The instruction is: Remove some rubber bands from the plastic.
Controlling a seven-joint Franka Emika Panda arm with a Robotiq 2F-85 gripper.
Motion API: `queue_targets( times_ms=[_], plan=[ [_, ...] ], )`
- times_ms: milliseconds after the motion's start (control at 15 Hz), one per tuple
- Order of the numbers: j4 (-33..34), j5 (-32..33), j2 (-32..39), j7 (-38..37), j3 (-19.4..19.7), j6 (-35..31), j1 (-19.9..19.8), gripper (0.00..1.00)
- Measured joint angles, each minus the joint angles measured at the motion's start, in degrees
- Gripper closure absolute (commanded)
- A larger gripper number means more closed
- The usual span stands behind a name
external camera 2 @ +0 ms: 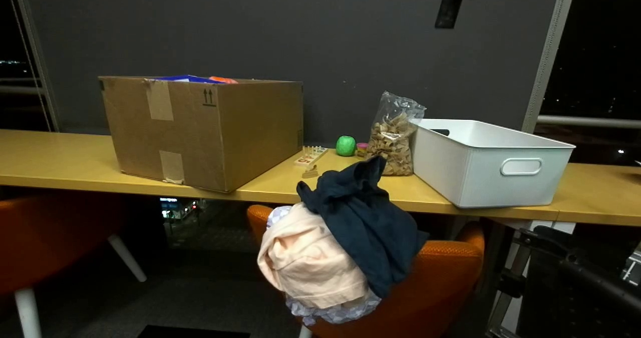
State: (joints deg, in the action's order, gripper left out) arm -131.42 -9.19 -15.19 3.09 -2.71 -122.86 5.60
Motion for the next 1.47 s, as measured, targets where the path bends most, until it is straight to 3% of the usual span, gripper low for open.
queue_targets(
  times_ms=[400,467,533,733,1133,1200,1467],
  plan=[
    [0.99,3.66,0.03,7.64,10.82,-10.13,-10.65,0.00],
    [2.18,3.66,1.81,9.15,12.50,-12.23,-11.88,0.25],
    [3.75,3.66,4.15,10.59,14.03,-14.35,-12.92,0.26],
    [9.59,2.86,13.27,13.55,16.83,-19.75,-14.95,0.51],
    [19.00,-2.04,28.52,15.27,14.25,-28.02,-15.87,0.95],
    [20.40,-2.05,29.73,15.12,13.75,-28.68,-16.01,1.00],
    [26.01,-2.02,32.66,15.01,13.38,-29.05,-18.67,1.00]
  ],
)
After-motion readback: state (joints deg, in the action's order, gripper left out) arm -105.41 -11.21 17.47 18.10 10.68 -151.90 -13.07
